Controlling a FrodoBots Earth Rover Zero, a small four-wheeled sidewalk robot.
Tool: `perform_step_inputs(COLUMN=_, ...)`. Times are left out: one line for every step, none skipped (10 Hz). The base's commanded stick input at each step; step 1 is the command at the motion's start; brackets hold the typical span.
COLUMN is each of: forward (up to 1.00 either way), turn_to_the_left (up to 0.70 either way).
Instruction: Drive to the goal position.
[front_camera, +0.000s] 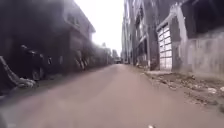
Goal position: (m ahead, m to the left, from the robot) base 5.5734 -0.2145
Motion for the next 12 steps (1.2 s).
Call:
perform_step_inputs(forward=1.0, turn_to_the_left=0.0)
perform_step_inputs(forward=1.0, turn_to_the_left=0.0)
perform_step_inputs(forward=1.0, turn_to_the_left=0.0)
perform_step_inputs(forward=1.0, turn_to_the_left=0.0)
perform_step_inputs(forward=1.0, turn_to_the_left=0.0)
perform_step_inputs(forward=1.0, turn_to_the_left=0.0)
perform_step_inputs(forward=1.0, turn_to_the_left=0.0)
perform_step_inputs(forward=1.0, turn_to_the_left=0.0)
perform_step_inputs(forward=1.0, turn_to_the_left=0.0)
perform_step_inputs(forward=1.0, turn_to_the_left=0.0)
perform_step_inputs(forward=1.0, turn_to_the_left=0.0)
perform_step_inputs(forward=1.0, turn_to_the_left=0.0)
